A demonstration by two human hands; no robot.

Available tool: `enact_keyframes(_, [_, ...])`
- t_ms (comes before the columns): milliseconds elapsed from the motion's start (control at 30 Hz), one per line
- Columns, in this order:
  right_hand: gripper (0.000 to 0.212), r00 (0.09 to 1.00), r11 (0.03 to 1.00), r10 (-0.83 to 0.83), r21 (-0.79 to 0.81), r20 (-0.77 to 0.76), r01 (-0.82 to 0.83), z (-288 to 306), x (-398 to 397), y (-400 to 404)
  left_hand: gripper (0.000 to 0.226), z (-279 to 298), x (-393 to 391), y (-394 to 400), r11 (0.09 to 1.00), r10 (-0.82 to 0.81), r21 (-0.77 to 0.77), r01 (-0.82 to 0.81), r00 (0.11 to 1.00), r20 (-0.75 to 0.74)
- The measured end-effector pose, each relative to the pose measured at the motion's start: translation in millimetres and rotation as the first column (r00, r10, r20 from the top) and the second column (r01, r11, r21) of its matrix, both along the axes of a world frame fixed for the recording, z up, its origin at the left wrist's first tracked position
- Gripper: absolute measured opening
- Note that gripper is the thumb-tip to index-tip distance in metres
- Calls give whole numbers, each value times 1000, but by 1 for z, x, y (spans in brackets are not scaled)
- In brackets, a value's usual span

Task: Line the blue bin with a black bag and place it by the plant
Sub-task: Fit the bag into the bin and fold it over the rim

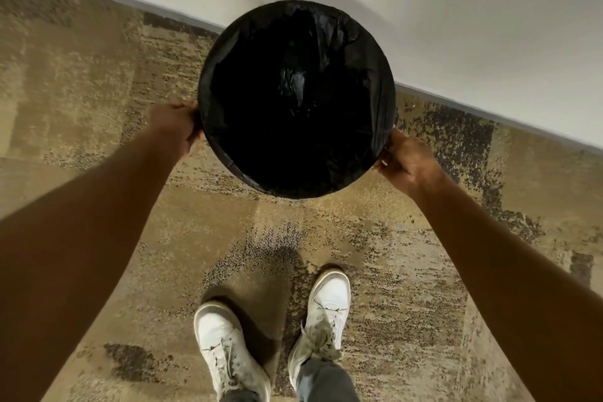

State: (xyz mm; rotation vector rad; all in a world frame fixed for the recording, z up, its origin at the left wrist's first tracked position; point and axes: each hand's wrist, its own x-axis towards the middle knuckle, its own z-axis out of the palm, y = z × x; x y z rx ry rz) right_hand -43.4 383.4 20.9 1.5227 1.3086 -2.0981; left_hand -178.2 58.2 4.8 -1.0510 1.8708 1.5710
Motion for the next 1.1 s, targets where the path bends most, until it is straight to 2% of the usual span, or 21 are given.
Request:
enact_keyframes(100, [28,998,998,35,51,55,-38,-1,-2,-2,20,-5,6,-2,997,-44,-66,43,999,-18])
enact_keyframes(233, [20,995,987,75,139,61,-83,8,-4,-6,27,3,15,-1,997,-4,-71,4,1000,-2])
enact_keyframes(333, [28,992,955,106,273,61,-119,18,-5,-10,8,11,19,3,997,69,27,-69,998,-3])
enact_keyframes(400, [42,991,946,129,299,20,-129,25,-3,-12,30,18,21,4,984,74,163,-71,997,-14])
enact_keyframes(467, [48,979,920,202,346,-16,-184,31,-1,-17,50,26,22,9,965,-80,240,101,992,-94])
enact_keyframes(500, [48,971,879,240,425,-5,-215,35,-1,-20,57,31,24,13,943,-193,247,223,971,-138])
enact_keyframes(533, [50,961,786,273,566,43,-249,37,-2,-21,63,32,27,18,919,-285,235,317,945,-161])
enact_keyframes(567, [52,946,625,306,726,110,-287,41,-4,-23,67,34,30,23,908,-333,209,363,928,-166])
enact_keyframes(600, [54,922,420,351,854,160,-308,45,-7,-28,68,33,32,26,913,-353,154,377,921,-165])
enact_keyframes(633, [51,894,233,415,930,171,-286,49,-11,-34,64,33,33,29,923,-363,73,378,917,-166])
enact_keyframes(667, [46,855,115,495,963,157,-243,51,-17,-41,59,32,35,31,925,-378,-20,380,911,-164])
enact_keyframes(733, [31,728,-23,669,982,153,-185,43,-31,-58,57,31,41,34,897,-437,-153,415,885,-163])
enact_keyframes(800, [23,481,-176,831,953,279,-248,31,-46,-76,69,30,49,34,852,-512,-268,450,824,-244])
enact_keyframes(833, [25,316,-247,882,914,350,-322,23,-55,-84,79,30,53,34,802,-577,-374,465,766,-284])
enact_keyframes(867, [28,159,-337,890,851,428,-404,16,-64,-90,87,29,55,36,704,-669,-528,475,693,-268])
enact_keyframes(900, [32,37,-427,866,774,499,-468,4,-72,-95,89,31,55,39,547,-770,-708,447,601,-215])
enact_keyframes(933, [35,-43,-498,827,694,561,-520,-7,-80,-99,87,30,54,42,374,-858,-845,383,488,-159])
enact_keyframes(1000, [40,-125,-543,778,558,616,-627,-29,-87,-102,72,32,50,55,128,-974,-936,329,222,-55])
enact_keyframes(1033, [42,-148,-542,763,498,629,-677,-38,-89,-101,66,30,48,62,14,-994,-926,376,108,29])
enact_keyframes(1100, [37,-178,-512,757,401,629,-760,-55,-85,-98,59,26,48,75,-257,-958,-799,544,-37,284])
